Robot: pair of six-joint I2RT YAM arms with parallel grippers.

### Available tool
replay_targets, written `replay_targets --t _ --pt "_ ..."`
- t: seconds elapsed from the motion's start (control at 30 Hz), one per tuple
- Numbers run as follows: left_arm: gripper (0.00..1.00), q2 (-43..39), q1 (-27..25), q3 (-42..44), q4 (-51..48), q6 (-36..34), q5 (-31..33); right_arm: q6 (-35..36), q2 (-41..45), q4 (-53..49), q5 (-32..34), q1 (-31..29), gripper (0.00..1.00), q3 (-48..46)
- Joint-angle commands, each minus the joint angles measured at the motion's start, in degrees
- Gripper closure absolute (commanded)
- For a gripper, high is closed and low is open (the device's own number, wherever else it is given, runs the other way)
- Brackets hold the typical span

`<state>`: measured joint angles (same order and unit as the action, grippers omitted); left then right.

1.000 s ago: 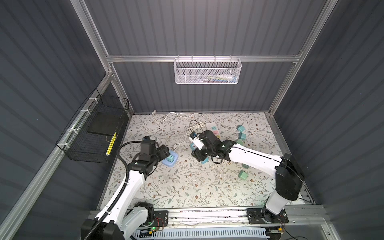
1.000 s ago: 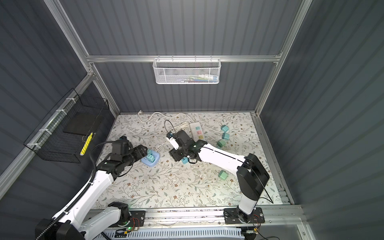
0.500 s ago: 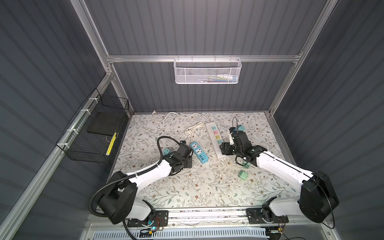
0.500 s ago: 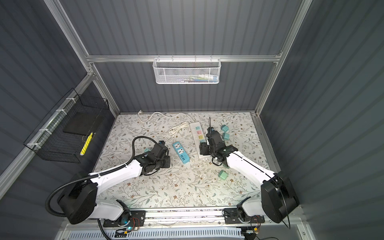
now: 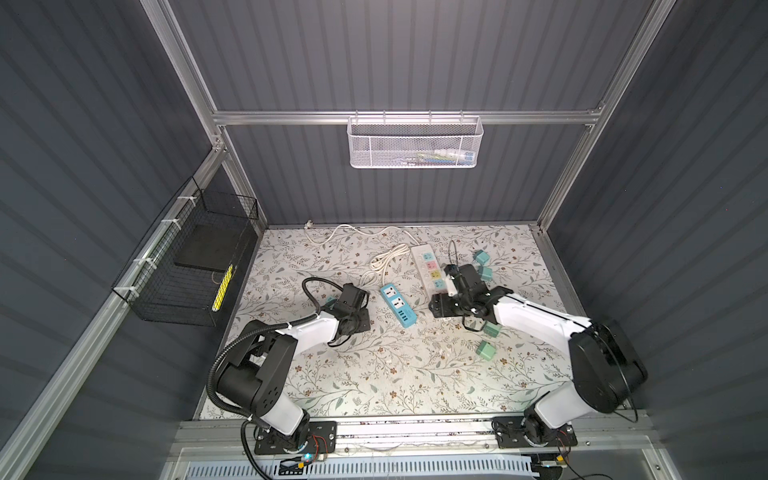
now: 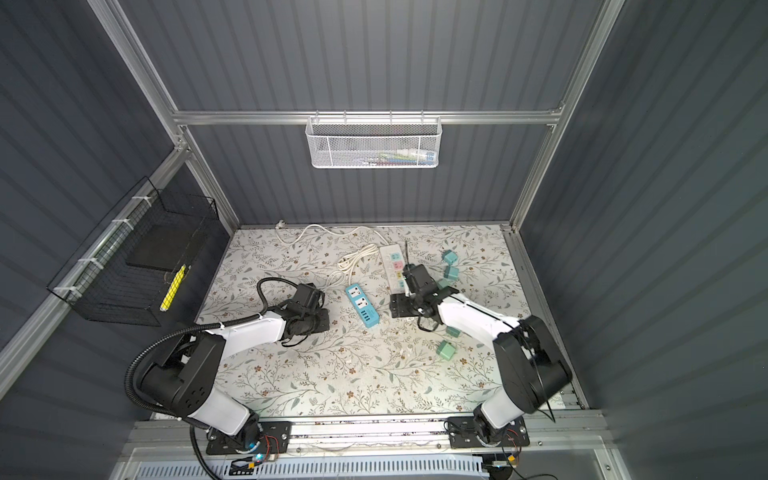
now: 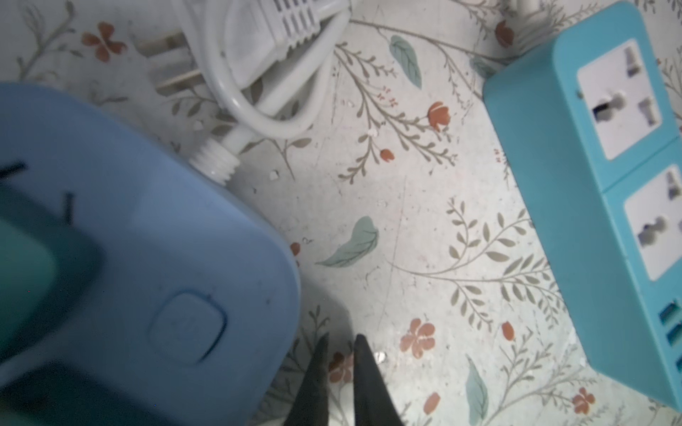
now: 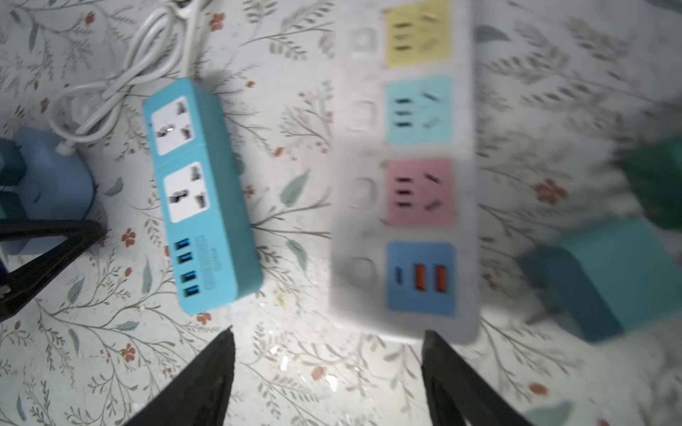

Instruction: Insert the plug

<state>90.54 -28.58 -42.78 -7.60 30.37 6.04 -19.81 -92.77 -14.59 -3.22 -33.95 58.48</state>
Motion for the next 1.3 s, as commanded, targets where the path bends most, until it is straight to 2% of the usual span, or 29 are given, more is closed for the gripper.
replay_targets --t 0.0,0.27,0.43,0.67,0.77,0.87,0.93,1.03,1.17,1.27 --pt "0.85 1.16 1.16 -1.21 -0.69 -2.23 2.69 7.57 -5.76 -1.20 2.85 -3.89 0.16 7.35" --pt "0.88 4.29 7.78 -3.73 -0.68 -3.57 3.16 12.25 -19.60 -5.80 3.14 -8.46 0.11 20.97" --pt "0.90 6.78 11.14 -5.32 1.47 -3.37 1.69 11.82 -24.25 -9.03 7.16 -11.14 0.11 25.30" --pt "0.90 7.48 11.44 -9.82 1.72 -3.62 1.35 5.84 -26.01 -9.98 11.96 -13.14 0.25 25.31" --pt "0.89 5.72 11.44 -11.33 1.04 -3.06 -0.69 0.49 -25.02 -9.98 12.38 -13.87 0.35 24.60" --pt "0.88 2.23 11.44 -11.11 0.83 -2.22 -1.43 -6.63 -23.38 -8.82 13.79 -15.15 0.49 22.44" --pt "0.88 -0.06 11.44 -10.50 0.68 -2.16 -1.05 -10.66 -22.53 -7.97 14.81 -16.01 0.51 20.90" --pt "0.87 -2.72 11.44 -10.30 -0.20 -1.82 -1.65 -14.23 -22.46 -8.00 16.21 -18.02 0.49 19.92" --pt "0.83 -6.58 11.44 -9.38 -0.20 -1.10 -4.10 -17.28 -21.96 -6.48 17.58 -21.25 0.31 19.23" --pt "0.74 -8.93 11.44 -10.03 -1.23 -1.60 -6.39 -17.74 -19.08 -6.62 16.26 -21.59 0.24 18.72"
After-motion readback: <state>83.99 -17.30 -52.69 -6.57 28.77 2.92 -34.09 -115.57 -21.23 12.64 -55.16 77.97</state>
